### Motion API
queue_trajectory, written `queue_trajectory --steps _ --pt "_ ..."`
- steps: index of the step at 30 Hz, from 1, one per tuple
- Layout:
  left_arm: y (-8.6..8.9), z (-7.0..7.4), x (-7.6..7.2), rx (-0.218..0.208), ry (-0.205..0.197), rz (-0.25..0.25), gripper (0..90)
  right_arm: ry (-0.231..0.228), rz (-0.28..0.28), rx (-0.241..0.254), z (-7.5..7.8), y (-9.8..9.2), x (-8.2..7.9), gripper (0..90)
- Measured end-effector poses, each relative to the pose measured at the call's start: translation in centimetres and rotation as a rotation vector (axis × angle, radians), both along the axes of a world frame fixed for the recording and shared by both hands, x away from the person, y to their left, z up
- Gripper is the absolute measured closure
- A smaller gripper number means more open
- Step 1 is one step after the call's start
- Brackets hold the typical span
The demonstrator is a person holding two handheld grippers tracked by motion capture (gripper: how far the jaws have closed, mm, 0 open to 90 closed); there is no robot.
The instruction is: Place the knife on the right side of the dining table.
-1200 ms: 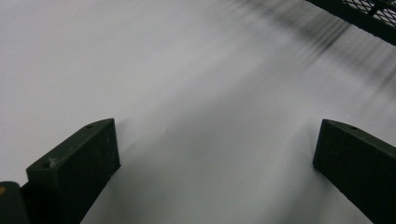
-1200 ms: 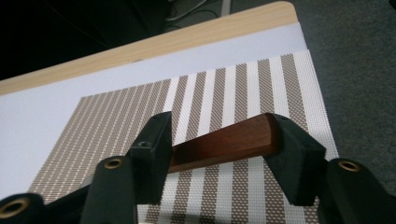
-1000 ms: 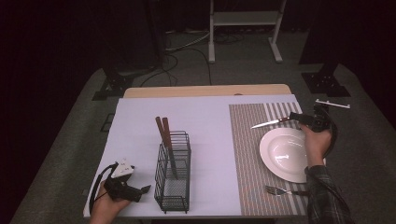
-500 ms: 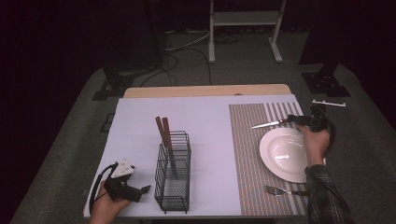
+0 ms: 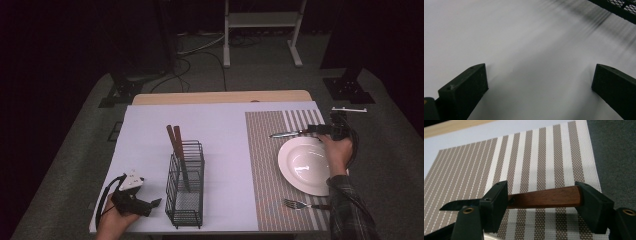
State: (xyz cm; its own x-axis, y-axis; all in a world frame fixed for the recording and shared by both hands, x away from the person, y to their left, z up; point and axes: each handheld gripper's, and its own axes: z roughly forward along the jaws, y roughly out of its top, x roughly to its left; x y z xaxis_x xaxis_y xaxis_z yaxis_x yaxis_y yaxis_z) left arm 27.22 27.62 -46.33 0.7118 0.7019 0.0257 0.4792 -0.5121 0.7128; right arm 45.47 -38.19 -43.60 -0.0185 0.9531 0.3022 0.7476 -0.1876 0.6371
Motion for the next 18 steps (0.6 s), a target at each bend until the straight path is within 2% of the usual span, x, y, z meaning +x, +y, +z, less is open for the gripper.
queue_trajectory --steps 10,18 --pt "0.0 0.01 0.0 0.001 0.0 0.0 0.0 0.054 0.001 -0.022 -0.27 0.18 0.28 24.1" --pt "0.01 0.01 0.0 0.001 0.0 -0.001 0.0 0.063 -0.008 -0.045 -0.29 0.42 0.36 22.6"
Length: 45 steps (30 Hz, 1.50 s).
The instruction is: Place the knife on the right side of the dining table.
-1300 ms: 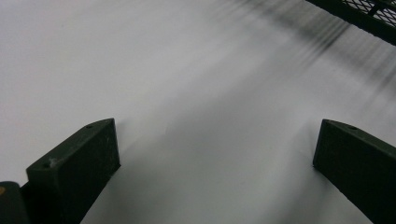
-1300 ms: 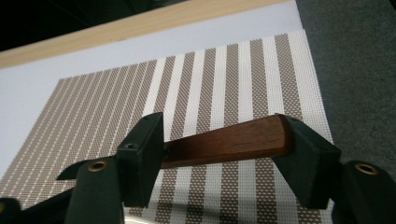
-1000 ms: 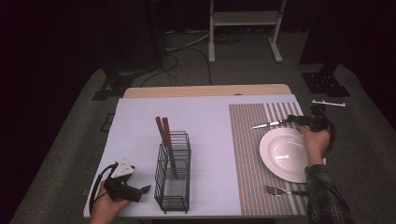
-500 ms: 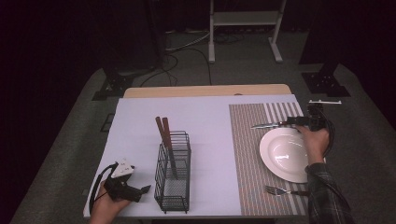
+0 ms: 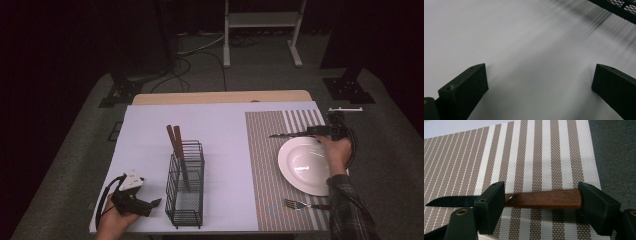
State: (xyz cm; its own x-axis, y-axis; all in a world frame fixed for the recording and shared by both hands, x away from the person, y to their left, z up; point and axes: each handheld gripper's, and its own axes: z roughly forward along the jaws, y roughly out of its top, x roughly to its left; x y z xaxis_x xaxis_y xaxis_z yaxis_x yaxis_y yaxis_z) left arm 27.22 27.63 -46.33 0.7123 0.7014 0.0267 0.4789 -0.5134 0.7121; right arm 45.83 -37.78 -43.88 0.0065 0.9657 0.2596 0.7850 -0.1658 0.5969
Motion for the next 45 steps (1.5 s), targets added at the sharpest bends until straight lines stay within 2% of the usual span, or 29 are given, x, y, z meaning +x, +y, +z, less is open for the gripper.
queue_trajectory --steps 6,13,15,24,27,29,31,36,37,40,42,43,45 --pt "0.0 0.0 0.0 -0.002 0.001 0.001 0.0 -0.002 -0.012 -0.015 0.1 -0.1 0.0 21.5" --pt "0.0 0.0 0.0 -0.002 0.0 0.001 0.0 -0.064 0.004 -0.018 0.8 0.1 -0.5 21.0" --pt "0.0 0.0 0.0 -0.003 0.0 0.001 0.0 -0.099 0.033 -0.01 1.4 0.7 -0.9 20.4" --pt "0.0 0.0 0.0 -0.002 0.0 0.001 0.0 -0.148 0.123 -0.015 2.7 2.6 -1.9 11.5" --pt "0.0 0.0 0.0 -0.002 -0.001 0.001 0.0 -0.156 0.151 -0.026 2.9 3.5 -2.3 6.7" --pt "0.0 0.0 0.0 -0.002 -0.001 0.001 0.0 -0.176 0.183 -0.041 3.1 4.4 -2.8 0.5" --pt "0.0 0.0 0.0 -0.001 0.0 0.0 0.0 -0.182 0.195 -0.041 3.1 4.7 -2.9 0.5" --pt "0.0 0.0 0.0 -0.002 -0.001 0.0 0.0 -0.218 0.285 -0.061 3.4 6.7 -4.1 0.0" --pt "0.0 0.0 0.0 -0.002 -0.001 0.0 0.0 -0.23 0.321 -0.068 3.6 7.7 -4.7 0.0" --pt "0.0 0.0 0.0 -0.002 -0.001 0.0 0.0 -0.245 0.351 -0.071 3.7 8.5 -5.2 0.0" --pt "0.0 0.0 0.0 -0.002 -0.001 0.0 0.0 -0.266 0.409 -0.076 4.0 10.1 -6.2 0.0" --pt "0.0 0.0 0.0 -0.002 -0.001 0.0 0.0 -0.266 0.409 -0.076 4.0 10.1 -6.2 0.0" --pt "0.0 0.0 0.0 0.0 0.0 0.0 0.0 -0.279 0.45 -0.074 4.2 11.1 -6.8 0.0"
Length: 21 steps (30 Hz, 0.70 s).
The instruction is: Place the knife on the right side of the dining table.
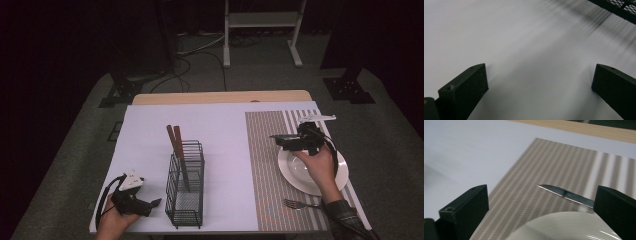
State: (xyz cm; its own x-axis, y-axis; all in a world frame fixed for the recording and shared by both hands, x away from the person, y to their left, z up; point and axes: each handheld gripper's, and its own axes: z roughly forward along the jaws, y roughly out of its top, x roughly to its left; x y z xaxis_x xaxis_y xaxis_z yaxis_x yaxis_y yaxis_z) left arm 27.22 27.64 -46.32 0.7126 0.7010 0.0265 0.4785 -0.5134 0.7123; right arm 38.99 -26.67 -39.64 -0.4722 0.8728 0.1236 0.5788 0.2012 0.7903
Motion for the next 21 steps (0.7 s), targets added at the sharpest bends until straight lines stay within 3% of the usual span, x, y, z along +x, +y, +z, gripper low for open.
queue_trajectory --steps 8,21 --pt "0.0 0.0 0.0 0.0 0.001 0.0 0.0 -0.032 0.147 -0.02 0.3 3.9 -3.0 0.0" --pt "0.0 0.0 0.0 0.0 0.001 0.0 0.0 -0.013 0.312 -0.031 -0.8 8.5 -6.8 0.0"
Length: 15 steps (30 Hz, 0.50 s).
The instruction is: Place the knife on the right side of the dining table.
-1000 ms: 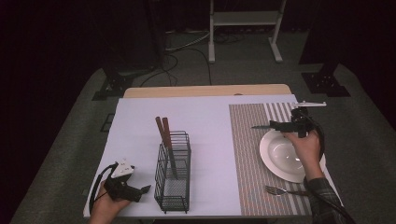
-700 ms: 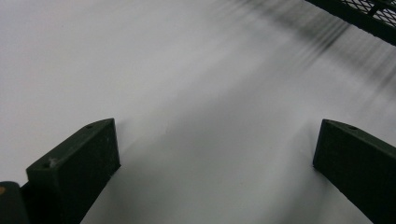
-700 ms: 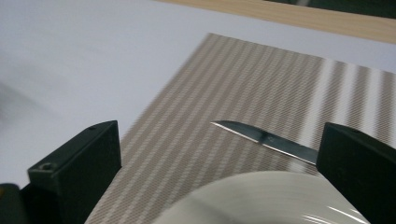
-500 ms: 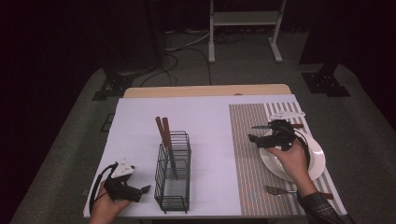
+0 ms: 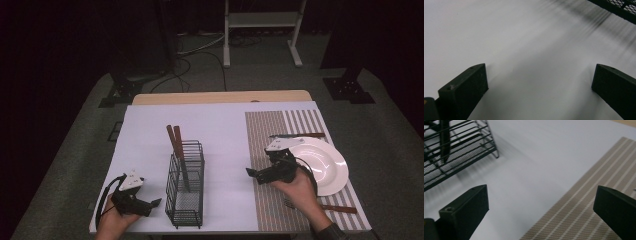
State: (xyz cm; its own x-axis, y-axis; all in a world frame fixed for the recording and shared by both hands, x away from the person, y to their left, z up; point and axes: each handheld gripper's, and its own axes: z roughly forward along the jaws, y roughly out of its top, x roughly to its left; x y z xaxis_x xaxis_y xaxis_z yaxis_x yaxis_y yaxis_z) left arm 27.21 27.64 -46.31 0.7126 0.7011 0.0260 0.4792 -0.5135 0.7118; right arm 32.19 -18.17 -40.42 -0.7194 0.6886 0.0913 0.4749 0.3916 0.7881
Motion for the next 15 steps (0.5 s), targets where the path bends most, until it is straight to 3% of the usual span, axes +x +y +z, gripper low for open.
queue_trajectory --steps 5,15 --pt "0.0 0.0 0.0 0.0 -0.001 0.0 0.0 0.024 0.078 -0.023 -0.9 2.2 -1.2 0.0" --pt "0.0 0.0 0.0 0.002 -0.002 -0.001 0.0 0.043 0.166 -0.066 -2.4 5.0 -2.3 0.0"
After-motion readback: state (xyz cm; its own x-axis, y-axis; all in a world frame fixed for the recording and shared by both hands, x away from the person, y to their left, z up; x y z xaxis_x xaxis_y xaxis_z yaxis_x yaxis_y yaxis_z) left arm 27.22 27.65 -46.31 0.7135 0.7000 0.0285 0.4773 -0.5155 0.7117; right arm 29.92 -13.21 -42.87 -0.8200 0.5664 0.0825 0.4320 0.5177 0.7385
